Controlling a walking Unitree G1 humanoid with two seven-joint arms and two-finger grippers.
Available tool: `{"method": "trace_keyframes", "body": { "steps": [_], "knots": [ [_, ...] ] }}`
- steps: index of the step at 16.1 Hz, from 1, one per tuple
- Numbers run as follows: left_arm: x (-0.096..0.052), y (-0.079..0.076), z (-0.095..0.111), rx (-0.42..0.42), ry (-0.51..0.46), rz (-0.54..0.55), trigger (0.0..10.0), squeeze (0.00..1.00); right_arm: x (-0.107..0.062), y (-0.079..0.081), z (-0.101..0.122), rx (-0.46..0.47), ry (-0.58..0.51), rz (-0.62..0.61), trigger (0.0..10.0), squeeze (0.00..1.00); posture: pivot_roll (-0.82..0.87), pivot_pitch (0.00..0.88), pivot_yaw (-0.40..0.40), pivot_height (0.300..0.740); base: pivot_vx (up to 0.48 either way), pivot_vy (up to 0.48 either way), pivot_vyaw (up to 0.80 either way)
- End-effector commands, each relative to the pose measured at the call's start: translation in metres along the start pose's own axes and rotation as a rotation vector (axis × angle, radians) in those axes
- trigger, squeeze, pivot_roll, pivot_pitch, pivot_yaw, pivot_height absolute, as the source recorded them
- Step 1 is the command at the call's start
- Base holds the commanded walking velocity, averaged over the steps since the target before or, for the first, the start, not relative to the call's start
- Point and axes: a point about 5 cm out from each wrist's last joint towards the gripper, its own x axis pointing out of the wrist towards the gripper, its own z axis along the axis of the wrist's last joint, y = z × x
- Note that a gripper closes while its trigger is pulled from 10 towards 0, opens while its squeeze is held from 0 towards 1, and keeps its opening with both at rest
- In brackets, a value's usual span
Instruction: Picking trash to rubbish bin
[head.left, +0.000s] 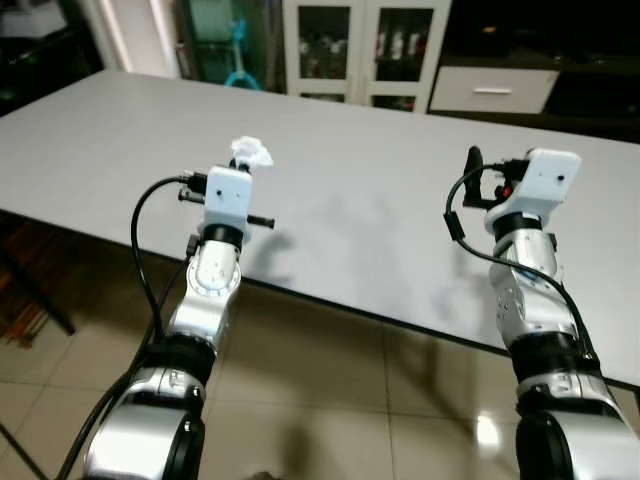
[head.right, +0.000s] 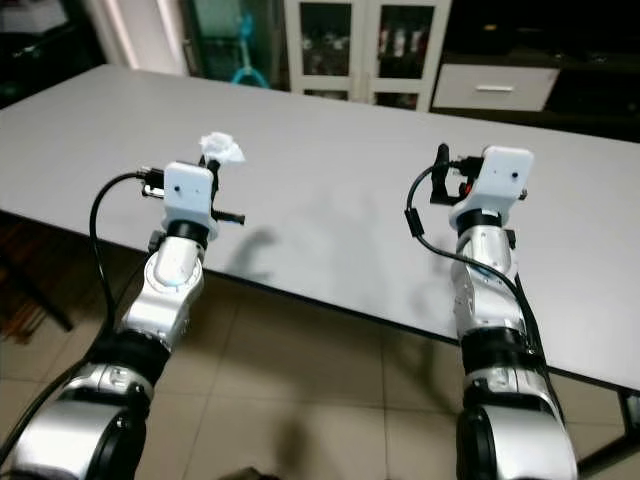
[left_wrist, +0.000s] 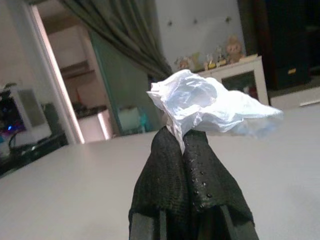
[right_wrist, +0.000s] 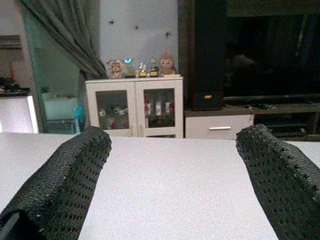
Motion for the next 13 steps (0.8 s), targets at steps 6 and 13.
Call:
{"method": "trace_keyframes", "body": {
  "steps": [6,13],
  "knots": [
    [-0.0034,-0.0062,-0.0023,-0.007,0.006,-0.009,10.0,0.0,-0.0038,-0.0027,-0.0043,-0.008,0.017,-0.007,10.0,0.0,-0.07,0.038,0.03,0.74,0.0,0.0,0.0],
    [-0.0033,-0.0062,-0.0028,-0.005,0.009,-0.015,10.0,0.0,-0.0042,0.0,-0.0057,-0.004,0.02,-0.002,10.0,0.0,-0.07,0.029,0.037,0.74,0.0,0.0,0.0]
  ]
}}
